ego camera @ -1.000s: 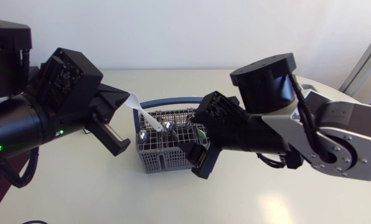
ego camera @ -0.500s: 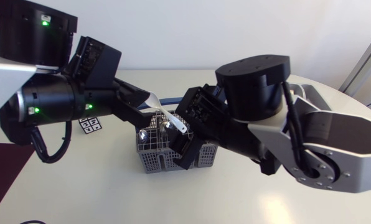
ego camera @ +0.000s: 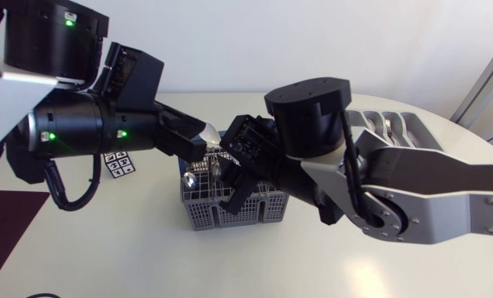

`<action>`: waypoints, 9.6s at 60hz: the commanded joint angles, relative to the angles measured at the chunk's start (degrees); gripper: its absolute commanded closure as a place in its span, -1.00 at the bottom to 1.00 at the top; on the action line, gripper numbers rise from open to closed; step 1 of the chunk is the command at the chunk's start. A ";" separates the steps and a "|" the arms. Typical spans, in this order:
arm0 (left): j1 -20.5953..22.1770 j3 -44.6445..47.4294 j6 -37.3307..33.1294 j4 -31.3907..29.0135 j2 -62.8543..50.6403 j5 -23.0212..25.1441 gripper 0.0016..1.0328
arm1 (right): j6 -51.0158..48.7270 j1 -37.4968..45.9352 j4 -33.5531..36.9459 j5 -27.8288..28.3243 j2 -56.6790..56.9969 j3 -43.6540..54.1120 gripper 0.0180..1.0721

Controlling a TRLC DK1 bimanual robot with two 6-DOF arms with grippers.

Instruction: Transfer all utensils from the basket to the drawer tray.

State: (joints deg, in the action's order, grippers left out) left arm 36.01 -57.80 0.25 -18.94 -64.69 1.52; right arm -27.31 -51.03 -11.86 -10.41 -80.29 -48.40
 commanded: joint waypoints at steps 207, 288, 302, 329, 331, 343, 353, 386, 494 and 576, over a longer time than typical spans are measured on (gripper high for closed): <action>-12.98 4.01 -3.77 -10.59 -9.14 16.67 0.10 | -67.52 72.56 43.59 34.94 -4.52 -4.77 -0.42; -14.74 1.81 -8.34 -7.60 -13.19 17.82 0.19 | -41.33 38.11 43.06 32.56 22.11 11.05 -0.52; -14.92 4.28 -9.57 -4.88 -13.98 17.73 0.19 | -41.24 37.58 42.36 32.56 22.55 12.45 -0.52; -12.54 4.63 -10.53 -4.26 -15.47 18.52 0.79 | -39.49 34.24 41.04 30.98 22.99 13.86 -0.52; -12.54 4.63 -10.53 -4.26 -15.47 18.87 0.84 | -39.49 34.24 41.04 30.98 23.07 13.95 -0.52; -13.16 4.80 -10.18 -4.35 -15.47 20.37 0.93 | -39.57 34.06 41.04 30.98 23.60 14.30 -0.52; -13.51 4.28 -9.30 -4.79 -13.80 21.07 0.93 | -39.40 33.36 41.21 30.98 24.13 14.56 -0.52; -25.02 -3.28 1.59 -8.92 -9.85 36.45 0.93 | -35.53 28.70 41.21 29.14 25.62 14.48 -0.52; 0.73 -6.36 -3.59 -11.03 -4.40 41.46 0.91 | -5.39 9.89 29.26 40.12 17.89 1.73 0.75; 2.93 -7.15 -17.39 -10.68 -10.81 17.47 -0.15 | -60.76 79.94 52.81 54.36 12.09 2.87 0.89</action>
State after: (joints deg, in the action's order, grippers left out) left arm 37.89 -65.49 -14.63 -29.95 -73.56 20.36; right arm -80.03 24.53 39.94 42.68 -64.23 -43.99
